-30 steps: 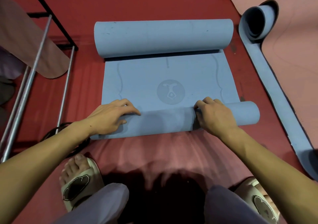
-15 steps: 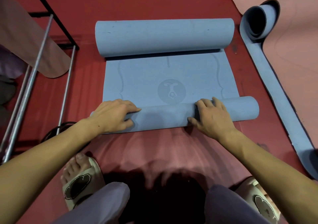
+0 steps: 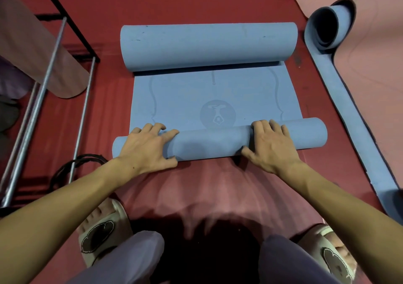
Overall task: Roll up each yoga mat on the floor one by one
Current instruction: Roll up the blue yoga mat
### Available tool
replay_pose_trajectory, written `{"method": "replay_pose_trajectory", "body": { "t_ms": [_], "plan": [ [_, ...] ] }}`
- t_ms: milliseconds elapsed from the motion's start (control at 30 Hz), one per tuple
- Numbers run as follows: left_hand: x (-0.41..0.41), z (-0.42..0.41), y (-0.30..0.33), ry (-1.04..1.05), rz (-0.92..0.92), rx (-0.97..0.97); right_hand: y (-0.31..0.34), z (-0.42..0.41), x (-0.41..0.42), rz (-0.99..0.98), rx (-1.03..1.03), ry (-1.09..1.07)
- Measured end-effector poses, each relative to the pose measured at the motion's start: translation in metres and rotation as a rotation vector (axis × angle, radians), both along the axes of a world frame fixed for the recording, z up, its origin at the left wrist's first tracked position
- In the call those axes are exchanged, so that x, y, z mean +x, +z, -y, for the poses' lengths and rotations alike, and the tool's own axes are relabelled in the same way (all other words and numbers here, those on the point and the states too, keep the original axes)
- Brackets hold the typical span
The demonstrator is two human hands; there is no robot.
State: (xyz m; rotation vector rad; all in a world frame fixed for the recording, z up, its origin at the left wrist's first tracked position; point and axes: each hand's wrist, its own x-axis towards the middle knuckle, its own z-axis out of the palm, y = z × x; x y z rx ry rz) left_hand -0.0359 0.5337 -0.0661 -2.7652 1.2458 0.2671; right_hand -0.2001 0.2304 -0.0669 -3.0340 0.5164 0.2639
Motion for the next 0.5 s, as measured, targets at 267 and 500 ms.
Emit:
{"method": "replay_pose_trajectory", "body": {
  "t_ms": [267,500],
  "plan": [
    [0.004,0.001,-0.007,-0.057,0.131,0.01,-0.007,0.009,-0.003,-0.016,-0.048,0.025],
    [0.004,0.004,-0.004,-0.059,0.132,0.009,-0.006,0.018,0.0,-0.013,-0.05,0.044]
  ]
}}
